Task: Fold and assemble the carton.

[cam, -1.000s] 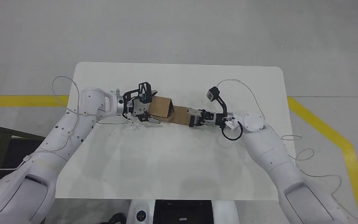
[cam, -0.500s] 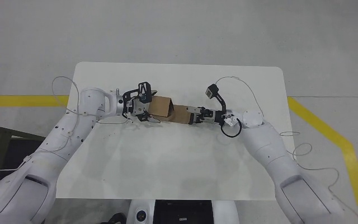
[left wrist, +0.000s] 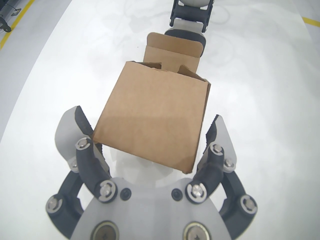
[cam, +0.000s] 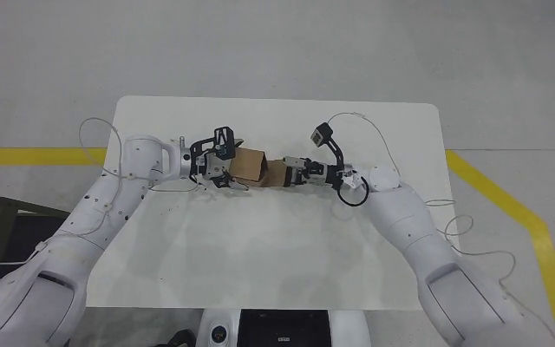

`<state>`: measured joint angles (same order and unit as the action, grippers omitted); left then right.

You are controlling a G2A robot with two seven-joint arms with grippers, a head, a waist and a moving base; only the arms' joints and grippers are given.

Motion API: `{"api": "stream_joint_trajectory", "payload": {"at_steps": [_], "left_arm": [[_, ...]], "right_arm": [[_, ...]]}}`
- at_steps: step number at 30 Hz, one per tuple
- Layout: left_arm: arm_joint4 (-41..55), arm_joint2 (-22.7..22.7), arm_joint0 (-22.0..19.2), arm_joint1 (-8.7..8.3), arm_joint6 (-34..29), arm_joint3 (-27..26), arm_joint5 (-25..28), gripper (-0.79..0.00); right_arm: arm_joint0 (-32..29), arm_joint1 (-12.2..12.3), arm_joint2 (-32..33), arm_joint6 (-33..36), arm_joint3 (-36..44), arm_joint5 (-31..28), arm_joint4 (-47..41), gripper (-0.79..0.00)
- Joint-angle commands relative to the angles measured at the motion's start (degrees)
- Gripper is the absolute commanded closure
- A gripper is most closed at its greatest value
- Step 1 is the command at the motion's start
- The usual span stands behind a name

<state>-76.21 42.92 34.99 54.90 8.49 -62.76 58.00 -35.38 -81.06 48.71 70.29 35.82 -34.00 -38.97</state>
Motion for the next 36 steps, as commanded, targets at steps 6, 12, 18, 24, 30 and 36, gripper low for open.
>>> {"api": "stream_joint_trajectory", "payload": {"at_steps": [6, 12, 18, 24, 30, 36], "left_arm": [[0.0, 0.1, 0.3, -0.22, -0.2, -0.2, 0.0, -0.785], [0.1, 0.1, 0.4, -0.35, -0.3, -0.5, 0.0, -0.785], [0.1, -0.2, 0.4, -0.43, -0.3, -0.6, 0.0, -0.785], [0.1, -0.6, 0.3, -0.43, -0.2, -0.6, 0.0, -0.785], [-0.1, -0.9, 0.0, -0.41, 0.0, -0.2, 0.0, -0.785], [-0.5, -1.0, -0.2, -0.43, 0.4, 0.4, 0.0, -0.785]], "right_arm": [[-0.7, -0.1, 0.7, -0.1, 1.1, -0.1, -1.7, -0.785], [-0.1, -0.7, 0.1, -0.3, 2.2, -0.3, -1.5, -0.785], [2.1, -1.5, -1.8, -0.1, 1.3, -0.1, 2.2, -0.785], [3.4, -2.9, -3.3, -0.5, 0.3, -0.5, 2.3, -0.785], [3.7, -3.8, -3.8, -1.2, -0.9, -1.2, 1.9, -0.785], [3.6, -4.0, -3.8, -1.6, -1.5, -1.6, 2.1, -0.785]]}}
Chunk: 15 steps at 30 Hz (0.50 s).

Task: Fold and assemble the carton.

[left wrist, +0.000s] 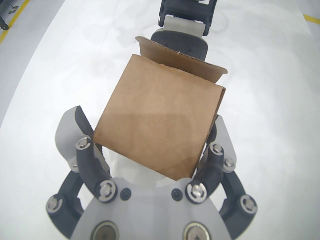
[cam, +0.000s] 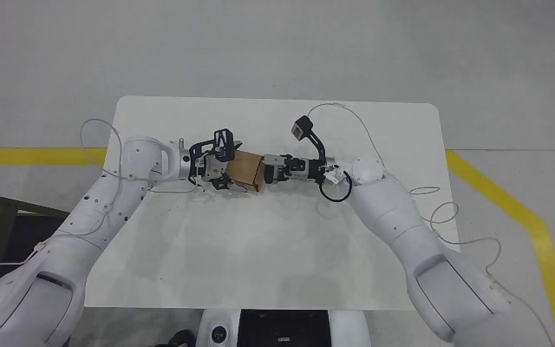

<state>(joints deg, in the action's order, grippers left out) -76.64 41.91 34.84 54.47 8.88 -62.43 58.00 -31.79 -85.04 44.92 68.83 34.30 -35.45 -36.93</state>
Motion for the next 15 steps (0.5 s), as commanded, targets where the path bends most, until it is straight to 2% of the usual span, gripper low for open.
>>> {"api": "stream_joint_trajectory", "payload": {"at_steps": [1, 4, 5, 6, 7, 12, 15], "left_arm": [[-0.1, -0.1, 0.0, -0.01, 0.1, 0.1, 0.0, -0.785], [-0.2, -0.2, -0.1, -0.01, 0.3, 0.2, 0.0, -0.785], [-0.2, -0.2, -0.1, -0.01, 0.3, 0.2, 0.0, -0.785], [-0.3, -0.2, -0.1, -0.01, 0.4, 0.2, 0.0, -0.785], [-0.3, -0.2, -0.1, -0.01, 0.4, 0.3, 0.0, -0.785], [-0.3, -0.3, -0.2, -0.03, 0.6, 0.4, 0.0, -0.785], [-0.3, -0.3, -0.3, -0.04, 0.5, 0.5, 0.0, -0.785]], "right_arm": [[0.0, 0.0, 0.0, -0.4, 0.1, -0.4, 0.4, -0.785], [-0.1, 0.1, 0.0, -0.7, 0.6, -0.7, 1.1, -0.785], [-0.1, 0.1, 0.0, -0.7, 0.8, -0.7, 1.3, -0.736], [-0.2, 0.1, 0.0, -0.8, 0.9, -0.8, 1.3, -0.622], [-0.2, 0.1, -0.1, -0.8, 0.9, -0.8, 1.5, -0.563], [0.0, 0.1, -0.3, -0.9, 0.6, -0.9, 2.7, -0.653], [0.1, 0.1, -0.6, -1.0, 0.2, -1.0, 3.7, -0.606]]}}
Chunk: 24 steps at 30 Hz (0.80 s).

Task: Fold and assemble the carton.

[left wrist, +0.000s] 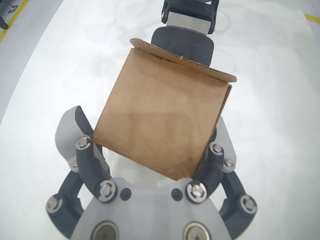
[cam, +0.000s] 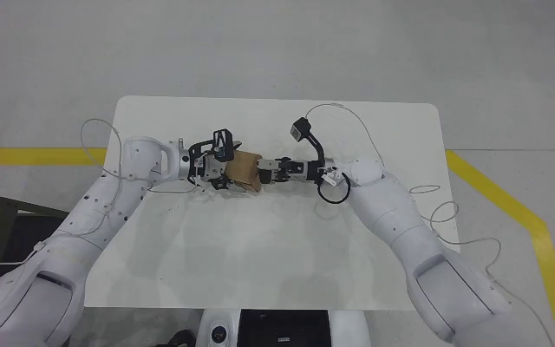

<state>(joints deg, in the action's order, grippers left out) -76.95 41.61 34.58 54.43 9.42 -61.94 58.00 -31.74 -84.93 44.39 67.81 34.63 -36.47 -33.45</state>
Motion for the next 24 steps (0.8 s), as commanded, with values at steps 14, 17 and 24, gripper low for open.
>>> {"api": "stream_joint_trajectory", "payload": {"at_steps": [14, 17, 24], "left_arm": [[0.1, -0.2, 0.0, -0.02, -0.1, 0.1, 0.0, -0.785], [0.1, -0.3, 0.0, -0.04, -0.1, 0.1, 0.0, -0.785], [0.0, -0.2, 0.0, -0.14, 0.0, -0.1, 0.0, -0.785]], "right_arm": [[0.2, -0.4, -0.5, 0.6, -3.3, 0.6, 2.6, -0.36], [0.5, -0.5, -0.5, 0.9, -3.9, 0.9, 3.3, -0.339], [1.3, -0.7, -0.7, 0.6, -5.1, 1.6, 5.9, -0.286]]}}
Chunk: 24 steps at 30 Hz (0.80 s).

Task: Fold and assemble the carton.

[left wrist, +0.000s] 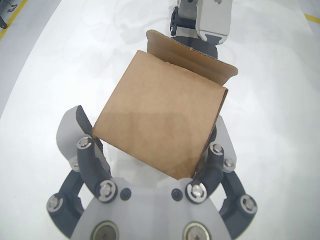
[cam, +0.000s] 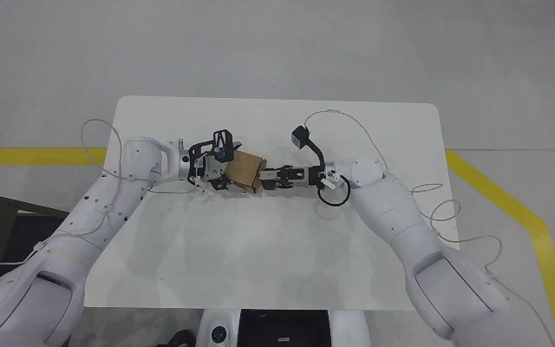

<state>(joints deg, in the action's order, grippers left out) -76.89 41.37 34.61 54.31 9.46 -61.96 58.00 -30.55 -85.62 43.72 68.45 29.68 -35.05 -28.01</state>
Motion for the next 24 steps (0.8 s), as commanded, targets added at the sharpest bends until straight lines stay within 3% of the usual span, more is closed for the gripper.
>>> {"api": "stream_joint_trajectory", "payload": {"at_steps": [1, 7, 10, 12, 16, 24], "left_arm": [[0.0, 0.0, 0.0, -0.04, -0.1, -0.1, 0.0, -0.785], [0.1, 0.1, 0.0, -0.17, -0.1, -0.2, 0.0, -0.785], [0.2, 0.0, 0.1, -0.22, -0.2, -0.3, 0.0, -0.785], [0.3, 0.0, 0.1, -0.27, -0.2, -0.3, 0.0, -0.785], [0.4, -0.1, 0.1, -0.35, -0.2, -0.4, 0.0, -0.785], [0.5, -0.1, 0.1, -0.54, -0.3, -0.3, 0.0, -0.785]], "right_arm": [[0.1, 0.0, 0.0, -0.1, -0.3, 0.2, 0.7, -0.286], [0.4, 0.0, 0.1, -0.3, -0.6, 0.9, 2.3, -0.28], [0.4, 0.0, 0.3, -0.5, -0.6, 1.0, 2.7, -0.209], [0.1, -0.1, 0.7, -0.5, -0.1, 0.2, 1.8, -0.219], [-0.2, -0.4, 1.1, -0.2, 0.4, -0.1, 0.6, -0.314], [0.1, -0.8, 1.3, 0.1, -0.6, 0.0, 0.8, -0.256]]}}
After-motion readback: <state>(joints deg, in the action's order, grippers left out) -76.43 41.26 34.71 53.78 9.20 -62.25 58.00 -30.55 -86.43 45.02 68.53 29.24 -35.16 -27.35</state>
